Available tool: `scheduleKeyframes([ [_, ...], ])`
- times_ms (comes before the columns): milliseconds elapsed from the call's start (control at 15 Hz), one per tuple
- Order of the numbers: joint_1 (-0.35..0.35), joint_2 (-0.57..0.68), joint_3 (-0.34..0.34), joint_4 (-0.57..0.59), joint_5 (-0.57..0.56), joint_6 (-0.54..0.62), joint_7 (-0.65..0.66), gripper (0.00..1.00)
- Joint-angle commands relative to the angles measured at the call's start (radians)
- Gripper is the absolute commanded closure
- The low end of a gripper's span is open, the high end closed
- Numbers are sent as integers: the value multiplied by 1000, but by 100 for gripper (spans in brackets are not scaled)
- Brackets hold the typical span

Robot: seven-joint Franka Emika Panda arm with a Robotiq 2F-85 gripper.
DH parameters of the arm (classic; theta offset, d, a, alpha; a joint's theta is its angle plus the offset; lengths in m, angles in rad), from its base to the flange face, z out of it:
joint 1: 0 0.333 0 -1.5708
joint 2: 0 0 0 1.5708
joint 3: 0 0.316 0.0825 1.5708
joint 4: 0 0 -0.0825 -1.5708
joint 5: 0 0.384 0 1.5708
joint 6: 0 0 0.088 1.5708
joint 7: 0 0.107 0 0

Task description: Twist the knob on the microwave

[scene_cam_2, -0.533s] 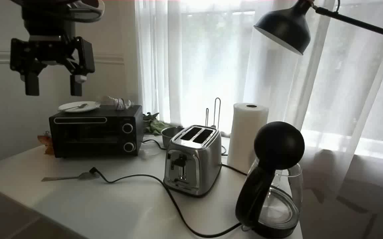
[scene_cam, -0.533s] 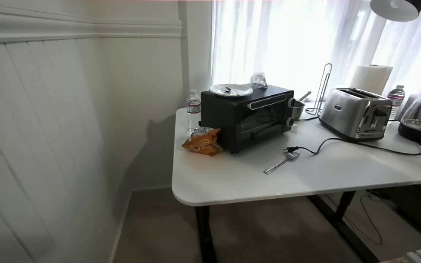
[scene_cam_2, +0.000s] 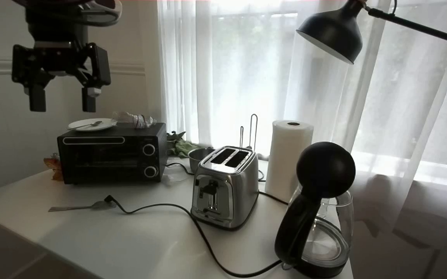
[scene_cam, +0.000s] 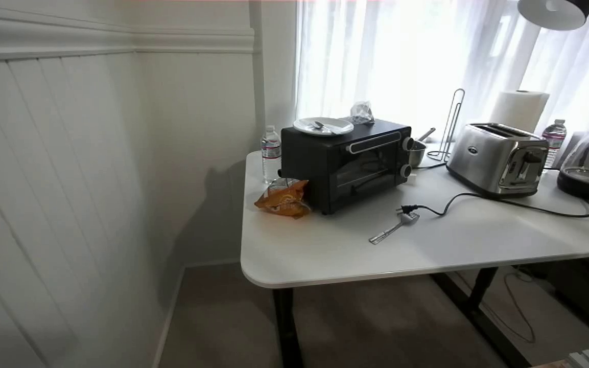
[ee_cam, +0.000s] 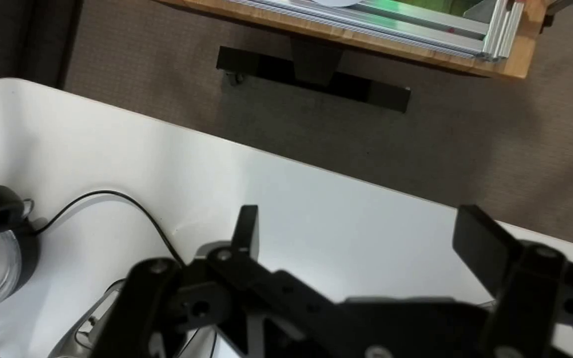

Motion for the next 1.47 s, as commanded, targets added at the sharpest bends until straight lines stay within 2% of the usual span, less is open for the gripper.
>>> scheduleKeyframes([
  [0,23,24,3,1,14,27,7,0],
  [200,59,70,31,-3,61,80,20,0],
  [467,88,160,60,-20,117,239,53,0],
  [733,85,260,81,-52,119,466,98,0],
  [1400,81,573,78,-93,108,1048,147,0],
])
